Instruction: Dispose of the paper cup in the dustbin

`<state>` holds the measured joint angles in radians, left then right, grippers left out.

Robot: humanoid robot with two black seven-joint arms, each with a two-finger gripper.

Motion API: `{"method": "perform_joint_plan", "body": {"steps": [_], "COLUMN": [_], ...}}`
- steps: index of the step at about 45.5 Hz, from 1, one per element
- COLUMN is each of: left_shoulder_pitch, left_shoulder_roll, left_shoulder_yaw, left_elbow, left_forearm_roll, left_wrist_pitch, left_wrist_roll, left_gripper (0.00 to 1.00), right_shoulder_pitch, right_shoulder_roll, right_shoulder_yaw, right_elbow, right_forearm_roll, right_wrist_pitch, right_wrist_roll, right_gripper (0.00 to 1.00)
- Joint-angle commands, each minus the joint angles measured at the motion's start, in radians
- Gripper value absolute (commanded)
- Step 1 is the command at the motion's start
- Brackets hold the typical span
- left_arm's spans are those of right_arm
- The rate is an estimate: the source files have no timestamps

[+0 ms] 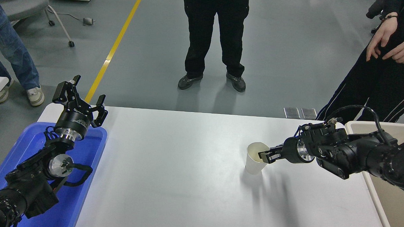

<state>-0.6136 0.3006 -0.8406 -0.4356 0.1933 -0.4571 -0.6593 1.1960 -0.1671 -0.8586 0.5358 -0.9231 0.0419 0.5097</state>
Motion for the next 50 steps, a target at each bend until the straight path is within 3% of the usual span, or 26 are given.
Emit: {"method": "perform_joint_plan", "body": {"steps": [1,31,40,50], "left_shoulder_pitch": [0.000,0.000,0.000,0.000], "left_shoulder_roll": [0.000,0.000,0.000,0.000], "left_shoulder_yaw": [0.000,-0.002,0.000,-0.002], "left_elbow": [0.000,0.000,0.000,0.000], "left_forearm_roll": [0.000,0.000,0.000,0.000], "left_wrist_pitch": [0.000,0.000,0.000,0.000], "left_wrist_roll": [0.000,0.001,0.000,0.001], "left_gripper": [1.00,1.00,1.00,1.00], "right_shoulder_pitch": [-0.006,0.010,0.046,0.161], "right_shoulder_roll": [0.001,-0.018,-0.113,-0.347], "right_shoulder_yaw": [0.003,0.010,0.069,0.229], "right_elbow": [-0.002,0.001,0.035,0.268], "right_forearm_roll": [0.016,0.047,0.076,0.078], "right_wrist_pitch": [0.010,0.009,0.010,0.029], "right_wrist_roll": [0.001,0.013,0.082,0.109], "right_gripper": [0.00,0.00,0.00,0.00]}}
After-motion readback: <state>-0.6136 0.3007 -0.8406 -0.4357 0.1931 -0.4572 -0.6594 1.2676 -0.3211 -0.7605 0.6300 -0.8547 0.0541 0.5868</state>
